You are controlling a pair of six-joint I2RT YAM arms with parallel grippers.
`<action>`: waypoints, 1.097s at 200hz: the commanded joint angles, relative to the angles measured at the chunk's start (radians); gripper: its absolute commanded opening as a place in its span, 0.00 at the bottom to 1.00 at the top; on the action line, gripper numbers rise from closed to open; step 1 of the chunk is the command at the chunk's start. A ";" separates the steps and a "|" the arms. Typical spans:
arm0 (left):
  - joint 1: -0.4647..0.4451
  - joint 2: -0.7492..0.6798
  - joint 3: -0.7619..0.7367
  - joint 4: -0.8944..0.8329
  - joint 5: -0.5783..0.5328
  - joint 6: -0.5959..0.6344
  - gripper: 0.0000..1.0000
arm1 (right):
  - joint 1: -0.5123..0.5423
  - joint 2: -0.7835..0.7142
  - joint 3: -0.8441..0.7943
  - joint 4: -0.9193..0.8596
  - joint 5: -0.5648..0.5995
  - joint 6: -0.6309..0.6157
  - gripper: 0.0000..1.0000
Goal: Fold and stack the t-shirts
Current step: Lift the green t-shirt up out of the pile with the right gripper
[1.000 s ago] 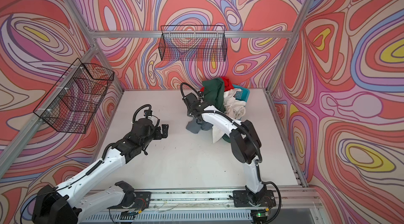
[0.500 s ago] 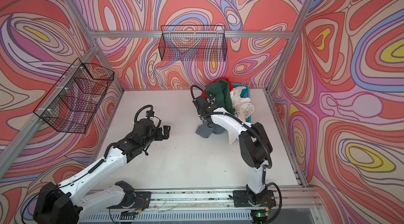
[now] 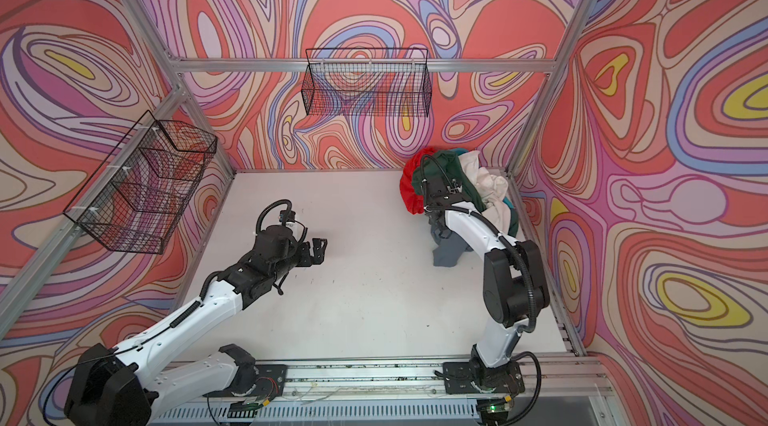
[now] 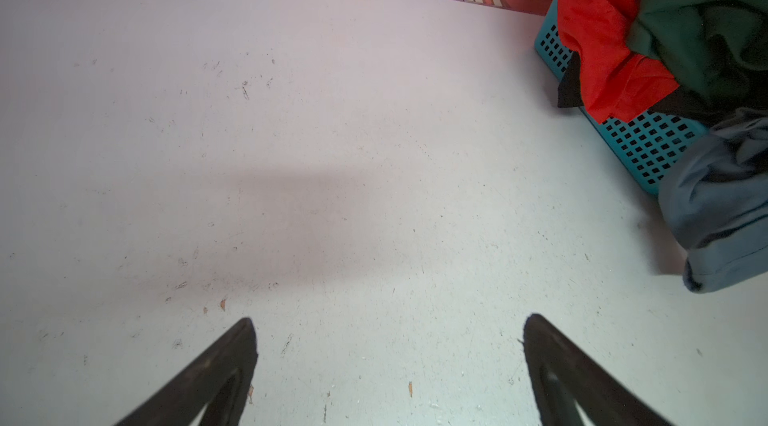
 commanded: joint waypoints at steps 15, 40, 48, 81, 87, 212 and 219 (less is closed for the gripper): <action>-0.006 -0.032 -0.015 -0.002 -0.003 -0.015 1.00 | -0.069 0.113 0.022 0.008 -0.008 0.049 0.46; -0.006 -0.035 -0.016 -0.007 -0.016 -0.010 1.00 | -0.093 0.115 0.011 0.046 -0.012 0.100 0.45; -0.006 -0.032 -0.016 -0.008 -0.017 -0.009 1.00 | -0.094 0.116 0.013 0.047 0.010 0.111 0.45; -0.006 -0.016 -0.010 -0.009 -0.011 -0.006 1.00 | -0.156 0.103 -0.012 0.068 -0.009 0.143 0.45; -0.006 -0.014 -0.010 -0.006 -0.009 -0.007 1.00 | -0.169 0.094 -0.023 0.079 -0.016 0.148 0.45; -0.005 -0.019 -0.012 0.001 -0.010 0.001 1.00 | -0.227 -0.126 -0.169 0.175 -0.111 0.113 0.79; -0.006 -0.023 -0.012 0.002 -0.013 0.001 1.00 | -0.218 -0.152 -0.171 0.163 -0.100 0.108 0.80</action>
